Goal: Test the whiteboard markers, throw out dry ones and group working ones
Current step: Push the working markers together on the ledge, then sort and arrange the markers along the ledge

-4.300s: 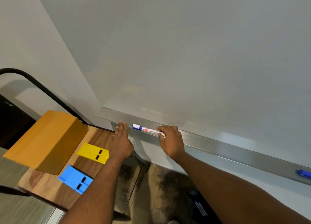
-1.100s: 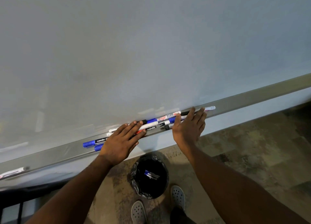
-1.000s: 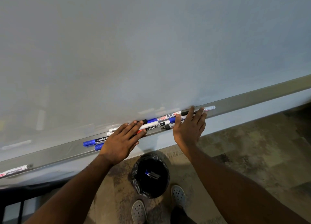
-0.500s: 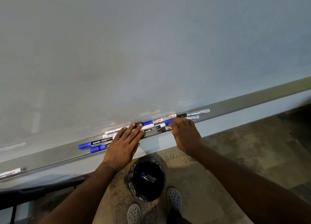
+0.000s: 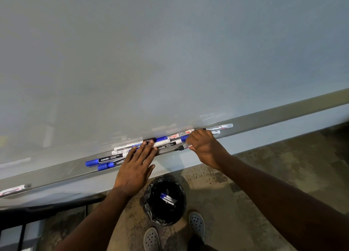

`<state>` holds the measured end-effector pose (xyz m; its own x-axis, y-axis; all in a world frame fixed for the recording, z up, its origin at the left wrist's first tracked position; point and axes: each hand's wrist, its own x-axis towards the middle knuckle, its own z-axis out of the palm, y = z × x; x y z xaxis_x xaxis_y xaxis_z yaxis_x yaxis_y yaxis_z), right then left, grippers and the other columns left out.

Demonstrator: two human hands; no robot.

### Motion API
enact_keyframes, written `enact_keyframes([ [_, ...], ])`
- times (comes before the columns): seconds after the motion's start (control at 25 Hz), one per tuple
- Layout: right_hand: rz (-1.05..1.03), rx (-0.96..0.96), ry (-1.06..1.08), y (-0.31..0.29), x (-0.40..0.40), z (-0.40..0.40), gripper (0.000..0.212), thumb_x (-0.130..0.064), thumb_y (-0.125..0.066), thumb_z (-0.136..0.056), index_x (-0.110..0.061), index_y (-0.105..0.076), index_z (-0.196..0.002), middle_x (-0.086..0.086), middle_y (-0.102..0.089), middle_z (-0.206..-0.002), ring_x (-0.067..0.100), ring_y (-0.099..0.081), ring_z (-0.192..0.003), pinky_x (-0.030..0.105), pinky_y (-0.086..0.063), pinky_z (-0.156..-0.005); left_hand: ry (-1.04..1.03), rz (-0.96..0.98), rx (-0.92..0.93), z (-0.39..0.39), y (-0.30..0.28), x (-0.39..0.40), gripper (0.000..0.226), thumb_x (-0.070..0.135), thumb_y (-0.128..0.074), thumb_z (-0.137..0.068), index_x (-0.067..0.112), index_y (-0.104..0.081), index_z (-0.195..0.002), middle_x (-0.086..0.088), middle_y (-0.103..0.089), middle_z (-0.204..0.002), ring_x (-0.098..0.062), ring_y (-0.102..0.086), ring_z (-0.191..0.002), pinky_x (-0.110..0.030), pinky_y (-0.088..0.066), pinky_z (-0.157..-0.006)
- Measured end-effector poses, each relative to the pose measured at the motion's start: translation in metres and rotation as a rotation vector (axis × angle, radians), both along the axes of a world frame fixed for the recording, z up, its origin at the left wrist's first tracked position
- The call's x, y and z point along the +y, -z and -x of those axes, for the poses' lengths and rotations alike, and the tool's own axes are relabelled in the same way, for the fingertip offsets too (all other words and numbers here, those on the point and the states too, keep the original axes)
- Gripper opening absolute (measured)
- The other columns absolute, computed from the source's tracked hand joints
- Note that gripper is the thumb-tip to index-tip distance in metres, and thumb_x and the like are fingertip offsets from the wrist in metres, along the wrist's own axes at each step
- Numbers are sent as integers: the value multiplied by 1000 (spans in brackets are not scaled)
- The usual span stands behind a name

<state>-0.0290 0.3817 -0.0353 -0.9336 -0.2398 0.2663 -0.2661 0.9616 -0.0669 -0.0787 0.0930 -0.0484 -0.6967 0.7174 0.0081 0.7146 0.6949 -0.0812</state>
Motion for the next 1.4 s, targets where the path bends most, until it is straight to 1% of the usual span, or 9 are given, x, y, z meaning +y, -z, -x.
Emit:
enact_keyframes([
  [0.2, 46, 81, 6, 2, 1, -9, 11, -22, -68, -88, -17, -63, -96, 0, -64, -95, 23, -60, -88, 34, -47, -73, -52, 1, 4, -12, 1, -1, 60, 42, -29, -97, 22, -15, -153, -3, -10, -161, -22, -9, -149, -46, -18, -117],
  [0.4, 280, 115, -11, 0, -1, -18, 9, -18, -54, -94, -18, -58, -102, 0, -64, -99, 18, -54, -92, 28, -40, -79, -96, 6, 1, -23, 6, -2, 63, 42, -29, -97, 21, -12, -154, -3, -7, -162, -22, -6, -149, -46, -15, -117],
  [0.56, 565, 156, 159, -7, -4, -27, 25, -4, -70, -85, -8, -59, -106, 8, -63, -102, 23, -60, -91, 30, -53, -79, -131, -19, -2, -31, 7, -1, 68, 45, -33, -96, 20, -10, -154, -3, -2, -162, -21, -4, -149, -44, -11, -118],
  [0.76, 972, 234, 420, -14, 1, -32, 25, -11, -57, -95, -3, -54, -119, 9, -58, -112, 16, -58, -97, 9, -47, -82, -472, -241, 11, -51, 2, 5, 73, 48, -43, -91, 7, -23, -149, -17, -24, -154, -30, -21, -143, -44, -21, -117],
  [0.88, 1031, 291, 530, -16, 3, -31, 27, -16, -54, -96, -2, -51, -120, 15, -63, -111, 16, -59, -98, 9, -44, -81, -637, -390, 27, -56, -1, 8, 60, 46, -45, -92, 6, -40, -136, -19, -45, -131, -31, -40, -123, -46, -36, -104],
  [1.04, 1086, 277, 532, -19, -1, -33, 29, -21, -54, -96, -4, -51, -119, 6, -64, -106, 13, -60, -91, 6, -43, -78, -746, -375, 50, -46, -10, 25, 54, 58, -39, -93, 11, -59, -110, -8, -58, -104, -24, -50, -99, -39, -42, -85],
  [1.12, 1107, 251, 513, -18, -3, -34, 27, -24, -54, -96, -7, -52, -117, 4, -65, -102, 14, -61, -86, 6, -44, -74, -878, -410, 17, -38, -18, 38, 59, 66, -46, -87, 12, -63, -103, -7, -59, -101, -25, -53, -97, -39, -43, -83],
  [1.28, 1131, 180, 532, -17, -7, -34, 20, -20, -58, -96, -10, -52, -113, 4, -65, -99, 20, -62, -83, 26, -52, -71, -1068, -447, -40, -24, -29, 57, 58, 71, -58, -76, 16, -67, -93, -5, -63, -97, -26, -56, -96, -39, -43, -82],
  [1.4, 1134, 165, 547, -18, -8, -35, 20, -19, -59, -95, -10, -53, -112, 3, -65, -98, 18, -62, -82, 22, -50, -70, -1106, -444, -60, -20, -31, 64, 54, 67, -60, -75, 16, -70, -90, -4, -65, -92, -24, -58, -89, -37, -48, -78],
])
